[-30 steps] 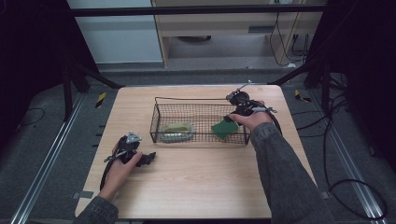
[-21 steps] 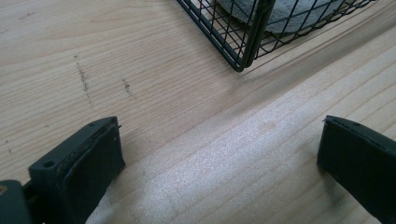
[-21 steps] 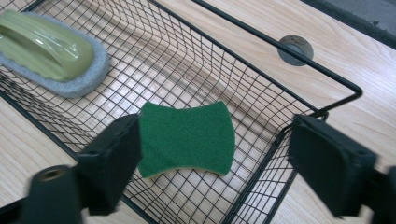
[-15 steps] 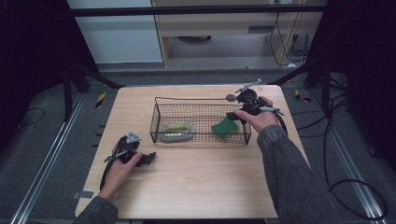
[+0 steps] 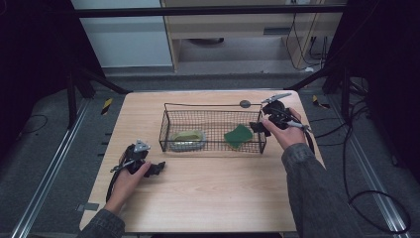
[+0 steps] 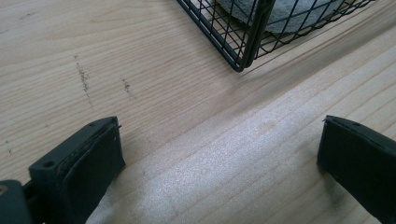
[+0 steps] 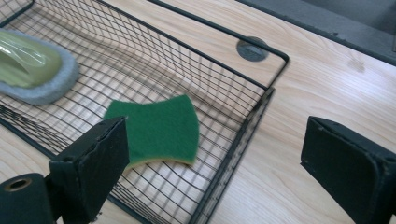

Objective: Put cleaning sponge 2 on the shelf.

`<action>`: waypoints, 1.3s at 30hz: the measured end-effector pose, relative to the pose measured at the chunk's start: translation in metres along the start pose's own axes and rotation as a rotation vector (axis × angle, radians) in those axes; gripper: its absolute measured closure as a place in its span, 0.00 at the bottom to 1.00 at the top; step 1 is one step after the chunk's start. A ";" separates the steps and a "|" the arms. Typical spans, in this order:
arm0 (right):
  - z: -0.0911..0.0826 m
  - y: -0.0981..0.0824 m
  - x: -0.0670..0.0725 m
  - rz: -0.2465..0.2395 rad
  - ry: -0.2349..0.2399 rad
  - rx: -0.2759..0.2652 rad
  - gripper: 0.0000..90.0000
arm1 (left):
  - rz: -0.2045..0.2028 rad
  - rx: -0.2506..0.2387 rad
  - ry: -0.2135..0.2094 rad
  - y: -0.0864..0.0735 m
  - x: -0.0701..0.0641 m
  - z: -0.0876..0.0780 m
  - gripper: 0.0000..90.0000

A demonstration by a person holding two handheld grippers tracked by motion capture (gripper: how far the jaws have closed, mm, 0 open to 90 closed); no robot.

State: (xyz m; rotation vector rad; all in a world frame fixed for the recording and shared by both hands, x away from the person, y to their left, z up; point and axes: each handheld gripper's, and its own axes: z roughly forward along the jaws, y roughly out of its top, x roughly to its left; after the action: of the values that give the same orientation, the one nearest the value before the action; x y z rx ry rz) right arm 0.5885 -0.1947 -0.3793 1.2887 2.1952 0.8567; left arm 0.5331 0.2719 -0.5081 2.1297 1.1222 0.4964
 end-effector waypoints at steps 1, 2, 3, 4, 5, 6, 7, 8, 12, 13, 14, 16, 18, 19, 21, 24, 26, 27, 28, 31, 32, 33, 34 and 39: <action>-0.001 -0.003 -0.001 0.005 -0.003 -0.003 0.09 | 0.000 0.000 0.000 0.000 0.000 0.000 0.00; -0.003 -0.006 -0.004 0.014 -0.001 -0.004 0.09 | 0.000 0.000 0.000 0.000 0.000 0.000 0.00; -0.005 -0.010 -0.006 0.020 -0.002 -0.008 0.10 | 0.000 0.000 0.000 0.000 0.000 0.000 0.00; -0.007 -0.014 -0.008 0.029 -0.003 -0.012 0.10 | 0.000 0.000 0.000 0.000 0.000 0.000 0.00; -0.009 -0.019 -0.010 0.033 -0.005 -0.015 0.11 | 0.000 0.000 0.000 0.000 0.000 0.000 0.00; -0.012 -0.023 -0.011 0.032 -0.007 -0.014 0.11 | 0.000 0.000 0.000 0.000 0.000 0.000 0.00; -0.014 -0.028 -0.013 0.035 -0.005 -0.018 0.12 | 0.000 0.000 0.000 0.000 0.000 0.000 0.00; -0.016 -0.033 -0.014 0.035 -0.005 -0.019 0.12 | 0.000 0.000 0.000 0.000 0.000 0.000 0.00; -0.025 -0.055 -0.018 0.046 0.006 -0.029 0.12 | 0.000 0.000 0.000 0.000 0.000 0.000 0.00; -0.026 -0.061 -0.019 0.048 0.003 -0.029 0.12 | 0.000 0.000 0.000 0.000 0.000 0.000 0.00; -0.027 -0.067 -0.019 0.050 -0.003 -0.030 0.11 | 0.000 0.000 0.000 0.000 0.000 0.000 0.00; -0.027 -0.079 -0.022 0.055 -0.011 -0.033 0.11 | 0.000 0.000 0.000 0.000 0.000 0.000 0.00; -0.025 -0.092 -0.024 0.064 -0.017 -0.027 0.11 | 0.000 0.000 0.000 0.000 0.000 0.000 0.00; -0.022 -0.098 -0.025 0.072 -0.018 -0.022 0.11 | 0.000 0.000 0.000 0.000 0.000 0.000 0.00; -0.016 -0.110 -0.027 0.086 -0.018 -0.008 0.11 | 0.000 0.000 0.000 0.000 0.000 0.000 0.00; -0.004 -0.125 -0.029 0.107 -0.020 0.004 0.11 | 0.000 0.000 0.000 0.000 0.000 0.000 0.00; 0.005 -0.132 -0.029 0.128 -0.023 0.014 0.11 | 0.000 0.000 0.000 0.000 0.000 0.000 0.00; 0.010 -0.136 -0.030 0.123 -0.031 0.019 0.11 | 0.000 0.000 0.000 0.000 0.000 0.000 0.00; 0.014 -0.139 -0.030 0.133 -0.033 0.023 0.11 | 0.000 0.000 0.000 0.000 0.000 0.000 0.00; 0.025 -0.145 -0.030 0.166 -0.046 0.024 0.08 | 0.000 0.000 0.000 0.000 0.000 0.000 0.00; 0.027 -0.146 -0.030 0.168 -0.049 0.028 0.08 | 0.000 0.000 0.000 0.000 0.000 0.000 0.00; 0.030 -0.147 -0.030 0.180 -0.050 0.028 0.08 | 0.001 0.000 0.000 0.000 0.000 0.000 0.00; 0.033 -0.148 -0.029 0.183 -0.049 0.035 0.07 | 0.000 0.000 0.000 0.000 0.000 0.000 0.00; 0.038 -0.149 -0.023 0.167 -0.078 -0.003 0.03 | 0.001 0.000 0.000 0.000 0.000 0.000 0.00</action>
State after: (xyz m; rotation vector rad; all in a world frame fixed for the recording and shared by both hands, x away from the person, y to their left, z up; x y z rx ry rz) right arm 0.5338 -0.2595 -0.5101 1.4948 2.0479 0.8558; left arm 0.5331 0.2719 -0.5081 2.1304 1.1213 0.4964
